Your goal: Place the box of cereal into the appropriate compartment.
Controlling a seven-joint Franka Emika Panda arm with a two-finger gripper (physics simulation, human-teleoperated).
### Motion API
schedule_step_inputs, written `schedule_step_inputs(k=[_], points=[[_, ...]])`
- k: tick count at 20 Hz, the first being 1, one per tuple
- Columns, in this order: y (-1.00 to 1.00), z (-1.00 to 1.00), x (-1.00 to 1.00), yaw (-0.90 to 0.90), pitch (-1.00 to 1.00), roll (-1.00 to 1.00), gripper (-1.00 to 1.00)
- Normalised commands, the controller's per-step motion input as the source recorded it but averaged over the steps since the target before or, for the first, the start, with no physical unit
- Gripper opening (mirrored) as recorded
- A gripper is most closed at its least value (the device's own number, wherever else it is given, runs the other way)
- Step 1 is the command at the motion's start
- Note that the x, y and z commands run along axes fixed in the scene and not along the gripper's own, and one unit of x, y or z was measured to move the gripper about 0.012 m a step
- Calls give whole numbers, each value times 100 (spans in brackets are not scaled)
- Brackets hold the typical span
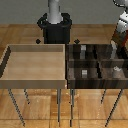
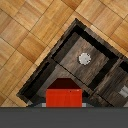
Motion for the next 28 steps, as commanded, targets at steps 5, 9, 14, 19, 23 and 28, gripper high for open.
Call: schedule_step_inputs(k=[5,9,14,19,23,28], points=[[0,0,-100,0,0,0,-100],[-75,0,0,0,0,0,-100],[-80,-20,0,0,0,0,-100],[0,-80,0,0,0,0,-100],[0,-100,0,0,0,0,-100],[0,-100,0,0,0,0,-100]])
